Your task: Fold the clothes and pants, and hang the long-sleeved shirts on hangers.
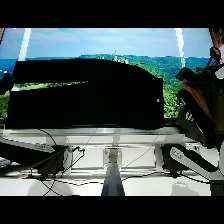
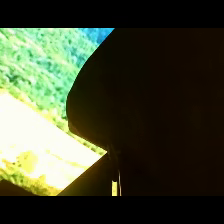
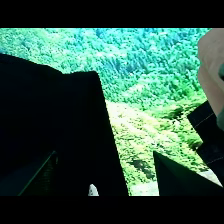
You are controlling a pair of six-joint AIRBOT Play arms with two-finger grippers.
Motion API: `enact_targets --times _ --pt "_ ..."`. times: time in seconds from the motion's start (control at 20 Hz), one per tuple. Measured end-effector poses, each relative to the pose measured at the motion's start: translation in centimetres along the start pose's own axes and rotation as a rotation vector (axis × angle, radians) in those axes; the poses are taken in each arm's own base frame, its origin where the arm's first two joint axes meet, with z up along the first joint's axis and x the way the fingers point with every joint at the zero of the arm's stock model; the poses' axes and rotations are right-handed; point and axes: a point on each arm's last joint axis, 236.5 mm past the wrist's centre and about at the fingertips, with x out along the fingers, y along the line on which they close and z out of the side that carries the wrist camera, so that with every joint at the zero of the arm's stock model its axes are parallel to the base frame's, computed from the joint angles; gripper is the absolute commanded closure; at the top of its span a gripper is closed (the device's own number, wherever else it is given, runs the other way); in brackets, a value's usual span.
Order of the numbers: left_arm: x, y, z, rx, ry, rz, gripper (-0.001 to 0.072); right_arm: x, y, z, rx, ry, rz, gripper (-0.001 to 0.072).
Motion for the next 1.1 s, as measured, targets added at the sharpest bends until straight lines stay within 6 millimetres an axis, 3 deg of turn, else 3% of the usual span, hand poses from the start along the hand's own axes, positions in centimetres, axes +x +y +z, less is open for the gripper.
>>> enact_targets --times 0.15,0.5,0.55,0.65,0.7,0.85,1.1 --pt "-1.5 -1.9 2.4 -0.007 -0.058 -0.043 0.0698 0.0 0.0 0.0 -0.001 -0.001 -0.001 0.0029" --pt "-7.9 -8.3 8.0 0.105 -0.109 -0.171 0.0698 0.0 -0.2 0.0 -0.005 -0.001 -0.009 0.0031" --pt "-8.8 -9.0 8.6 0.116 -0.112 -0.182 0.0698 0.0 -0.3 0.0 -0.008 -0.001 -0.014 0.0114" --pt "-10.6 -9.9 9.5 0.138 -0.115 -0.185 0.0698 0.0 -0.6 0.0 -0.015 -0.001 -0.024 0.0402" --pt "-11.3 -10.2 9.8 0.155 -0.116 -0.178 0.0699 0.0 -0.6 0.1 -0.017 -0.002 -0.027 0.0449" --pt "-12.9 -10.3 10.2 0.194 -0.102 -0.147 0.0699 0.0 -1.3 0.4 -0.033 -0.015 -0.053 0.0448" --pt "-13.6 -7.4 8.9 0.255 -0.017 -0.01 0.0698 0.8 -4.2 -0.1 0.01 0.032 -0.092 0.0587"
